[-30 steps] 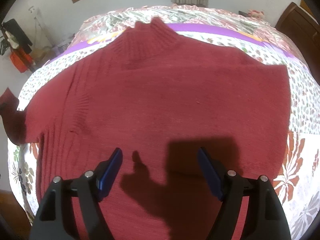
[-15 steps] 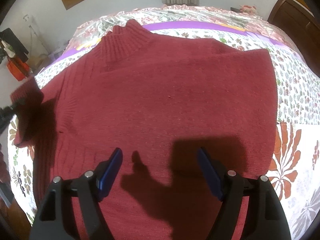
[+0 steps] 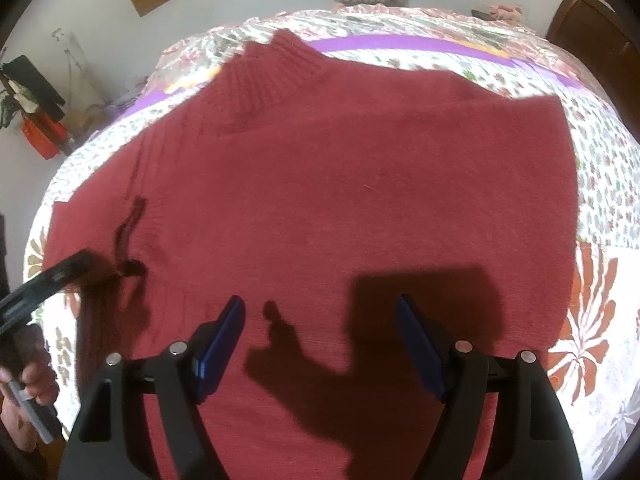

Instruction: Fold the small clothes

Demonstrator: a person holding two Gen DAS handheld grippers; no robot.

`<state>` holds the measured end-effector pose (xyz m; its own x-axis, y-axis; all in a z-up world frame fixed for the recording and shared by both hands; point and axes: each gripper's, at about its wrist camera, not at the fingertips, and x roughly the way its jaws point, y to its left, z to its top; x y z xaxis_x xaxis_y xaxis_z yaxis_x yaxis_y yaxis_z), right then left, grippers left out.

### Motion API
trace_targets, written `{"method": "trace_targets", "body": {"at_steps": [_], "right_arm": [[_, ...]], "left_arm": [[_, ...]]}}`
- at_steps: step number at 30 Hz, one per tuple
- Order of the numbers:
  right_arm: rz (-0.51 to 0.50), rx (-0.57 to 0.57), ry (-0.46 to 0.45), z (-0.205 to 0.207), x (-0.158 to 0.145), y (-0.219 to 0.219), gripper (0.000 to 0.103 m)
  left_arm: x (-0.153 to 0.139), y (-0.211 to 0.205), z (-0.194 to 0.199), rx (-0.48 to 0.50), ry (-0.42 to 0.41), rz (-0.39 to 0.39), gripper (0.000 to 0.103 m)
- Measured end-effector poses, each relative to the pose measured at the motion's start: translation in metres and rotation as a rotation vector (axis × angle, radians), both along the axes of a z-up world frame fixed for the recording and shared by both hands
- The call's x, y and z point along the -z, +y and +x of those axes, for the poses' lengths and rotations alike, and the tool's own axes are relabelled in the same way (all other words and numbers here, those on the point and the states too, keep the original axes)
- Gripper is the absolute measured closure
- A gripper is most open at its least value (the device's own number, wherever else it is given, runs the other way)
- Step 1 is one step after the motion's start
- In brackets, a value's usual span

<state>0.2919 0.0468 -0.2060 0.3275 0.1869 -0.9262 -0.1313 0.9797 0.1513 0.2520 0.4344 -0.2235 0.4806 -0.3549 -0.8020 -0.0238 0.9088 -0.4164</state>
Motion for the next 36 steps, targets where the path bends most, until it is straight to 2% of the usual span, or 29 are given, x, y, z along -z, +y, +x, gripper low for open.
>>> {"method": "trace_targets", "body": {"at_steps": [1, 2, 5, 7, 9, 12, 14, 17, 20, 23, 25, 28, 32, 36], "right_arm": [[0.017, -0.014, -0.003, 0.001, -0.003, 0.007, 0.025], [0.026, -0.023, -0.005, 0.002, -0.006, 0.011, 0.025], [0.075, -0.072, -0.008, 0.007, -0.011, 0.036, 0.025], [0.102, -0.109, -0.009, 0.012, -0.015, 0.06, 0.025], [0.122, -0.15, -0.011, 0.018, -0.018, 0.083, 0.025], [0.149, -0.212, -0.001, 0.028, -0.017, 0.123, 0.025], [0.183, -0.245, 0.027, 0.035, -0.01, 0.145, 0.026], [0.199, -0.267, 0.075, 0.046, 0.004, 0.168, 0.031], [0.164, -0.282, 0.096, 0.055, 0.021, 0.185, 0.042], [0.111, -0.286, 0.096, 0.06, 0.031, 0.191, 0.061], [0.116, -0.294, 0.086, 0.06, 0.031, 0.187, 0.095], [0.222, -0.29, 0.108, 0.06, 0.024, 0.178, 0.096], [0.235, -0.303, 0.047, 0.054, 0.0, 0.163, 0.096], [0.252, -0.249, -0.006, 0.056, -0.022, 0.135, 0.096]], "left_arm": [[-0.009, 0.007, -0.007, 0.009, -0.014, -0.007, 0.016], [-0.018, 0.017, -0.013, 0.002, -0.035, 0.003, 0.013], [-0.028, 0.047, -0.016, -0.063, -0.029, 0.14, 0.013], [-0.021, 0.073, -0.011, -0.142, 0.029, 0.301, 0.013], [-0.014, 0.099, -0.007, -0.207, 0.072, 0.365, 0.013], [0.002, 0.126, -0.003, -0.266, 0.144, 0.387, 0.013], [0.006, 0.134, -0.005, -0.304, 0.164, 0.38, 0.013], [0.007, 0.148, -0.014, -0.334, 0.165, 0.336, 0.013], [0.007, 0.155, -0.022, -0.339, 0.166, 0.352, 0.013], [0.007, 0.165, -0.03, -0.35, 0.169, 0.335, 0.013], [0.007, 0.17, -0.034, -0.361, 0.171, 0.324, 0.013], [0.008, 0.169, -0.034, -0.37, 0.175, 0.312, 0.013], [0.005, 0.164, -0.031, -0.368, 0.166, 0.3, 0.013], [0.002, 0.152, -0.018, -0.347, 0.148, 0.296, 0.013]]}}
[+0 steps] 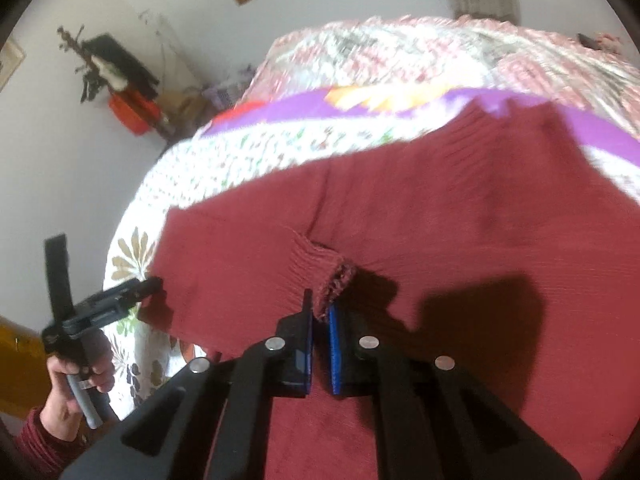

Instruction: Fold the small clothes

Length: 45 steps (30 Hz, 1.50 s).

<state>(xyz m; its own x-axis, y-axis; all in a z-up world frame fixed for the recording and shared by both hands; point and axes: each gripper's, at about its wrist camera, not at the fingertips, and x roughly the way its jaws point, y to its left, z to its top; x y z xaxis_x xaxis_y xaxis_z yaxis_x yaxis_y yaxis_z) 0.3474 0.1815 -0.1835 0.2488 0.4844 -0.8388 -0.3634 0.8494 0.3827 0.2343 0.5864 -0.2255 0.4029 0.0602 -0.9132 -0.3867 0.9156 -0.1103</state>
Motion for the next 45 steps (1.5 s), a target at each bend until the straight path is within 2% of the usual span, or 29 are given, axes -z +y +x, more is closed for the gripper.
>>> {"method": "trace_targets", "body": {"at_steps": [3, 13, 23, 26, 28, 31, 34, 37, 39, 45], "right_arm": [[0.001, 0.045, -0.017, 0.0, -0.013, -0.033, 0.096], [-0.088, 0.226, -0.051, -0.005, -0.023, -0.145, 0.096], [-0.155, 0.362, -0.015, -0.012, -0.002, -0.219, 0.096], [-0.186, 0.364, 0.047, -0.011, 0.023, -0.228, 0.095], [-0.2, 0.356, 0.068, -0.014, 0.032, -0.23, 0.087], [-0.206, 0.357, 0.037, -0.024, 0.023, -0.232, 0.084], [-0.19, 0.356, -0.016, -0.035, 0.004, -0.234, 0.084], [-0.153, 0.329, -0.054, -0.039, -0.011, -0.228, 0.082], [-0.145, 0.308, -0.051, -0.038, -0.009, -0.223, 0.082], [-0.181, 0.305, 0.042, -0.032, 0.033, -0.215, 0.085]], "left_arm": [[-0.001, -0.015, 0.01, 0.023, -0.002, 0.001, 0.013], [0.009, -0.076, 0.042, 0.123, 0.006, 0.023, 0.013], [0.029, -0.119, 0.07, 0.186, 0.047, 0.116, 0.013], [0.041, -0.13, 0.075, 0.205, 0.076, 0.161, 0.012], [0.043, -0.131, 0.076, 0.2, 0.082, 0.162, 0.012], [0.03, -0.13, 0.073, 0.188, 0.079, 0.145, 0.013], [0.004, -0.137, 0.06, 0.201, 0.01, 0.125, 0.013], [-0.009, -0.152, 0.051, 0.238, -0.021, 0.118, 0.013], [-0.006, -0.162, 0.049, 0.263, -0.019, 0.112, 0.013], [0.027, -0.173, 0.05, 0.282, 0.051, 0.129, 0.013]]}}
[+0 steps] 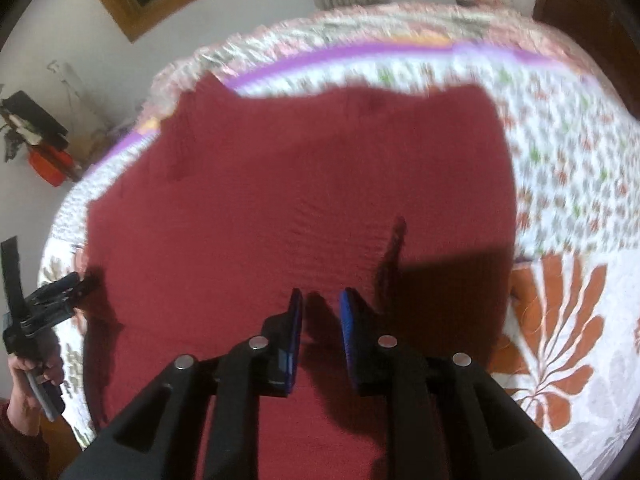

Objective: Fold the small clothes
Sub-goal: 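Move both open tools along the red sweater toward its hem end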

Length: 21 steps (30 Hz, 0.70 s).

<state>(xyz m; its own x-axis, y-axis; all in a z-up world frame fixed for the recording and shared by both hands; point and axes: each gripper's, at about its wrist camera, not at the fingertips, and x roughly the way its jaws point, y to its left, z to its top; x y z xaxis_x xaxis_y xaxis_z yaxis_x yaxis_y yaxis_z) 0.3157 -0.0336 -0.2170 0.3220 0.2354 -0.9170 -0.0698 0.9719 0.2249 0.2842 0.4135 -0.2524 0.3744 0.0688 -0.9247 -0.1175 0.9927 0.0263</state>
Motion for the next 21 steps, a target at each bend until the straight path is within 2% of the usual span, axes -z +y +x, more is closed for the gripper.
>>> {"method": "trace_targets", "body": {"at_steps": [2, 4, 6, 8, 9, 12, 14, 19, 21], "right_arm": [[0.018, 0.015, 0.002, -0.002, 0.009, -0.004, 0.085], [0.035, 0.028, 0.006, -0.002, 0.012, -0.006, 0.085], [0.029, 0.028, 0.01, -0.001, 0.013, -0.005, 0.085], [0.005, 0.011, 0.008, -0.001, 0.011, -0.001, 0.084], [-0.001, 0.005, 0.006, -0.002, 0.009, 0.002, 0.083], [0.016, -0.009, -0.017, -0.015, -0.009, 0.003, 0.06], [0.033, -0.022, -0.05, -0.032, -0.024, 0.002, 0.06], [-0.03, -0.07, -0.091, -0.077, -0.05, 0.004, 0.059], [-0.037, -0.078, -0.101, -0.097, -0.057, 0.002, 0.054]], "left_arm": [[0.013, 0.004, 0.001, -0.007, 0.021, 0.01, 0.013], [0.025, 0.01, 0.0, -0.034, 0.048, -0.025, 0.012], [0.026, 0.015, -0.001, -0.066, 0.041, -0.063, 0.011], [0.024, 0.013, -0.003, -0.067, 0.039, -0.049, 0.012], [0.02, 0.01, -0.005, -0.063, 0.038, -0.035, 0.013], [0.005, 0.002, -0.014, -0.034, 0.023, -0.01, 0.013], [-0.008, -0.003, -0.025, -0.007, 0.003, -0.001, 0.013], [-0.049, -0.023, -0.067, 0.044, -0.045, 0.005, 0.013], [-0.061, -0.029, -0.094, 0.054, -0.062, 0.004, 0.013]]}}
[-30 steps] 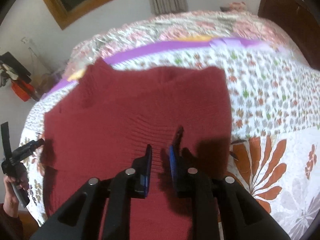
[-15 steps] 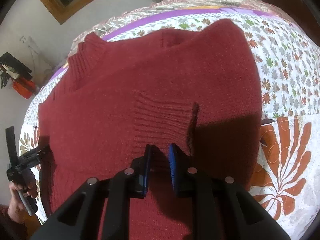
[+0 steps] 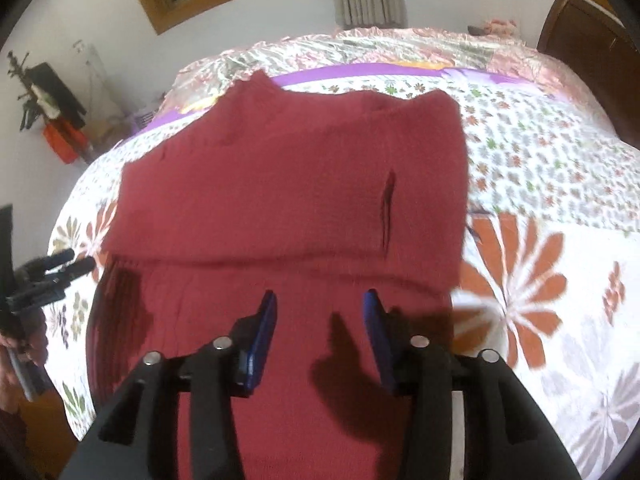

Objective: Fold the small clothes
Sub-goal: 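Move both open tools along the red sweater toward its hem end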

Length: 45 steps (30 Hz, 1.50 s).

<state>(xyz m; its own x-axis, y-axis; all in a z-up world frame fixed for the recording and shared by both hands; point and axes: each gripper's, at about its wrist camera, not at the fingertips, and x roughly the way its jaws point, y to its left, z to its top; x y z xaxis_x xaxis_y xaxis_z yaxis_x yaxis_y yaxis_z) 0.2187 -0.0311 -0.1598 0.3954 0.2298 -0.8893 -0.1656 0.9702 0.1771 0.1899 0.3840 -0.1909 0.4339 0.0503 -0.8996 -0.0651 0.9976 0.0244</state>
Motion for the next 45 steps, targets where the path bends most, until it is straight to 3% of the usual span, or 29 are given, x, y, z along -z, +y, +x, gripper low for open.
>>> {"method": "trace_targets", "body": {"at_steps": [4, 10, 19, 28, 33, 37, 45], "right_arm": [[0.005, 0.015, 0.004, -0.042, -0.005, -0.006, 0.044], [-0.012, 0.031, 0.056, -0.094, 0.013, -0.023, 0.044], [0.007, 0.062, 0.154, -0.156, 0.056, -0.043, 0.044], [-0.007, 0.048, 0.19, -0.192, 0.088, -0.048, 0.035], [-0.03, -0.002, 0.184, -0.202, 0.087, -0.044, 0.033], [-0.023, -0.022, 0.205, -0.213, 0.084, -0.045, 0.033], [-0.011, -0.016, 0.258, -0.236, 0.083, -0.047, 0.034]], "left_arm": [[-0.014, -0.019, -0.035, 0.005, -0.005, 0.023, 0.012], [-0.022, -0.029, -0.084, 0.0, 0.002, 0.035, 0.012], [-0.011, -0.025, -0.128, -0.013, 0.041, 0.058, 0.012], [0.037, -0.013, -0.158, -0.018, 0.118, 0.032, 0.012], [0.075, 0.013, -0.188, -0.016, 0.202, -0.016, 0.012], [0.096, 0.024, -0.209, 0.002, 0.255, -0.009, 0.012], [0.116, 0.034, -0.222, -0.021, 0.283, -0.094, 0.012]]}}
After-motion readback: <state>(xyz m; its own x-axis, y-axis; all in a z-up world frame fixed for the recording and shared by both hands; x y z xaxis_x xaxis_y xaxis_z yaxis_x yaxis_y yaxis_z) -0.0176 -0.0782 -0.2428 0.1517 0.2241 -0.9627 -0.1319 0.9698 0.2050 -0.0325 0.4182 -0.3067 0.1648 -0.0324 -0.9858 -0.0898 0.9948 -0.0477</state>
